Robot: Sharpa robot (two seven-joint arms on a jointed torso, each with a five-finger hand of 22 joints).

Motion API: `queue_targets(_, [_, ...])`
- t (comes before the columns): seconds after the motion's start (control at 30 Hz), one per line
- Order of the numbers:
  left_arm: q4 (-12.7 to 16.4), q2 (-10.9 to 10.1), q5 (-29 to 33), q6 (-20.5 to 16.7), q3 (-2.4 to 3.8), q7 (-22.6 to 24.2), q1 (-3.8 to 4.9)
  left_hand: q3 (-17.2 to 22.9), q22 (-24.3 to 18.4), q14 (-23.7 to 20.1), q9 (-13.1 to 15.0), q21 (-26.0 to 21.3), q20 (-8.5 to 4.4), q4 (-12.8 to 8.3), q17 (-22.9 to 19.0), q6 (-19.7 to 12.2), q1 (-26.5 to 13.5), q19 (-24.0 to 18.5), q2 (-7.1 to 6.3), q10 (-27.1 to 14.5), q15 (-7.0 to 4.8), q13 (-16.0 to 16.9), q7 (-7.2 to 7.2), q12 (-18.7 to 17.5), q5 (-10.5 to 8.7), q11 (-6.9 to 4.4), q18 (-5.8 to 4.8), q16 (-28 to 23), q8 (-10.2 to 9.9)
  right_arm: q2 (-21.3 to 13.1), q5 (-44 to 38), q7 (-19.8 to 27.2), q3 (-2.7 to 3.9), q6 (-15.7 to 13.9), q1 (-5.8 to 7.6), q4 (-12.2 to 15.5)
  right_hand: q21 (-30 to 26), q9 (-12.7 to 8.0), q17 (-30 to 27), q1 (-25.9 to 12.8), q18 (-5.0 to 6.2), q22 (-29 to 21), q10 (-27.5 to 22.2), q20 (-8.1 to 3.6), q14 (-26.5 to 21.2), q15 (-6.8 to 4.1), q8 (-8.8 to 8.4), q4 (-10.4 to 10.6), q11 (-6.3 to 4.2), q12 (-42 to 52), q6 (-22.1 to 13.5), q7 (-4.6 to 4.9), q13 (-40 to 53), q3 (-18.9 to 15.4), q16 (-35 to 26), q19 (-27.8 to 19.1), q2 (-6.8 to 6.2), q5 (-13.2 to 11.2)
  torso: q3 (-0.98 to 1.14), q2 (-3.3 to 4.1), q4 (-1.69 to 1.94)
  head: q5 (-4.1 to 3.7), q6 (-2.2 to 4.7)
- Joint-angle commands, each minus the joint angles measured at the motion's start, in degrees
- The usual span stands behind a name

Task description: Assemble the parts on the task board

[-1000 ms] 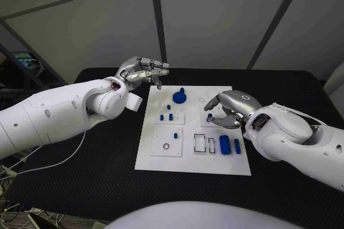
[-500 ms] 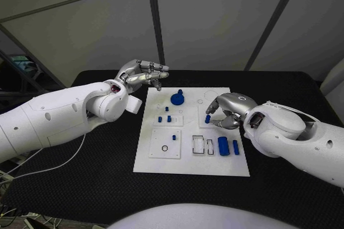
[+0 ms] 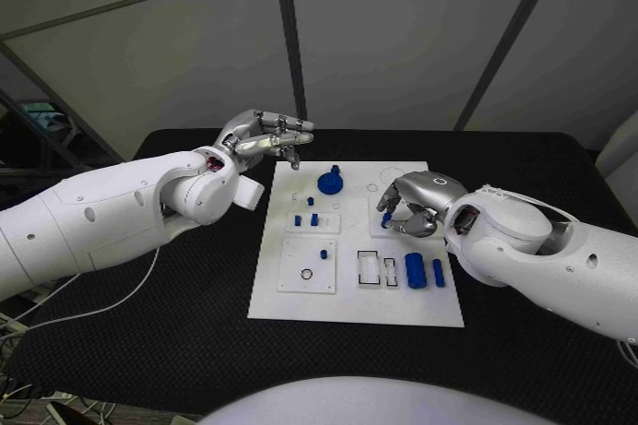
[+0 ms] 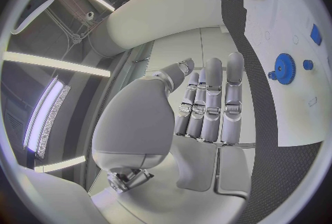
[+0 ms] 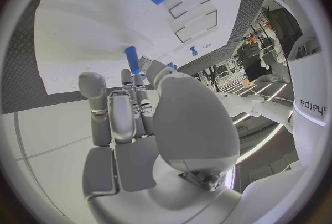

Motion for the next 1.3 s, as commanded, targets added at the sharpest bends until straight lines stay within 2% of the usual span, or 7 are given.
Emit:
queue_targets(0.03, [0.0,0.1,0.1,0.6,0.03,0.1,0.1,0.1,-0.1,-0.4,0.0,-0.2,-0.13,-0.2,-0.1,-0.3,-0.1,-0.4,0.49,-0.2,0.07,0.0,0.22,0.2,0.29,-0.02,2.03,-0.3,-0.2,0.2,-0.5,0.2,0.04,1.2,0.09,-0.3,0.4,0.1,0.2,0.5,-0.32,0.4,1.1,-0.15,2.3,-0.65,0.2,-0.1,-0.34,0.5,0.7,0.23,0.0,0.6,0.3,0.7,0.33,0.4,0.03,0.03,-0.09,-0.01,-0.07])
queue_targets(0.2, [-0.1,0.1,0.1,0.6,0.03,0.0,0.1,0.1,-0.1,-0.4,0.0,-0.2,-0.13,-0.2,-0.1,-0.3,-0.1,-0.4,0.49,-0.2,0.07,0.0,0.22,0.2,0.29,-0.02,2.03,-0.3,-0.2,0.5,-0.6,-0.1,0.04,2.3,0.08,-0.6,1.1,0.4,0.6,0.8,-0.51,1.4,3.6,-0.71,2.5,-1.23,0.77,-0.2,-1.02,1.0,2.6,0.66,0.2,1.7,0.7,1.2,0.68,0.4,0.04,-0.01,-0.07,0.01,-0.24])
queue_targets(0.47, [-0.1,0.1,0.1,0.6,0.03,-0.1,0.1,0.0,-0.1,-0.4,0.0,-0.3,-0.11,-0.2,-0.1,-0.4,-0.2,-0.4,0.56,-0.3,0.09,0.0,0.25,0.2,0.29,0.0,2.03,-0.3,-0.3,0.9,-0.9,-0.4,0.03,3.3,0.07,-0.9,1.5,0.7,0.7,0.8,-0.61,1.9,5.3,-0.95,2.5,-1.4,1.33,-0.2,-1.19,1.0,4.6,0.75,0.2,2.2,1.0,1.4,0.92,0.2,0.05,-0.02,-0.1,0.09,-0.35])
queue_targets(0.73, [-0.1,0.0,0.1,0.6,0.03,-0.2,0.1,0.1,-0.1,-0.4,-0.1,-0.3,-0.11,-0.2,-0.1,-0.4,-0.2,-0.5,0.6,-0.3,0.09,0.0,0.26,0.2,0.3,0.01,2.03,-0.3,-0.3,1.1,-1.2,-0.8,0.03,3.6,0.06,-1.0,1.9,1.0,1.0,1.0,-0.71,2.5,7.4,-1.23,2.6,-1.77,2.17,-0.6,-1.7,1.1,7.1,0.36,0.5,2.5,1.2,1.7,1.54,-0.1,0.02,0.0,-0.1,-0.01,-0.4])
queue_targets(0.93, [-0.1,0.0,0.1,0.6,0.03,-0.2,0.1,0.1,-0.1,-0.4,-0.1,-0.3,-0.11,-0.2,-0.1,-0.4,-0.2,-0.5,0.6,-0.3,0.09,0.0,0.26,0.2,0.3,0.01,2.03,-0.3,-0.3,1.1,-1.9,-1.0,0.03,0.9,0.05,-0.7,2.8,1.3,1.4,1.3,-0.94,3.8,9.0,-1.58,2.7,-2.16,2.71,-0.9,-2.14,1.2,8.5,0.1,0.9,2.5,1.6,2.5,2.42,-0.5,0.04,-0.04,-0.09,-0.09,-0.42])
queue_targets(1.1, [-0.2,0.0,0.1,0.7,0.03,-0.3,0.1,0.1,-0.1,-0.4,-0.1,-0.3,-0.1,-0.1,-0.2,-0.5,-0.2,-0.5,0.74,-0.4,0.09,0.0,0.28,0.3,0.32,0.02,2.04,-0.3,-0.3,0.7,-2.1,-1.2,0.04,-2.2,0.04,0.3,3.1,1.3,1.3,1.6,-1.01,4.2,9.3,-1.69,2.7,-2.24,2.8,-1.2,-2.23,1.1,8.8,0.08,1.0,2.6,1.6,2.7,2.62,-0.5,0.07,-0.06,-0.14,-0.16,-0.28])
queue_targets(1.3, [-0.4,0.1,0.1,0.7,0.03,-0.4,0.1,0.2,-0.1,-0.4,0.0,-0.3,-0.09,-0.2,-0.2,-0.5,-0.1,-0.5,0.86,-0.4,0.09,0.0,0.28,0.3,0.33,0.02,2.06,-0.3,-0.3,-0.8,-1.8,-1.0,0.09,-5.7,0.06,3.7,3.3,1.3,1.3,1.8,-1.06,4.4,9.5,-1.75,2.7,-2.29,2.86,-1.5,-2.26,0.9,9.0,0.07,1.0,2.8,1.7,2.8,2.62,-0.4,0.02,-0.12,-0.16,-0.39,-0.01])
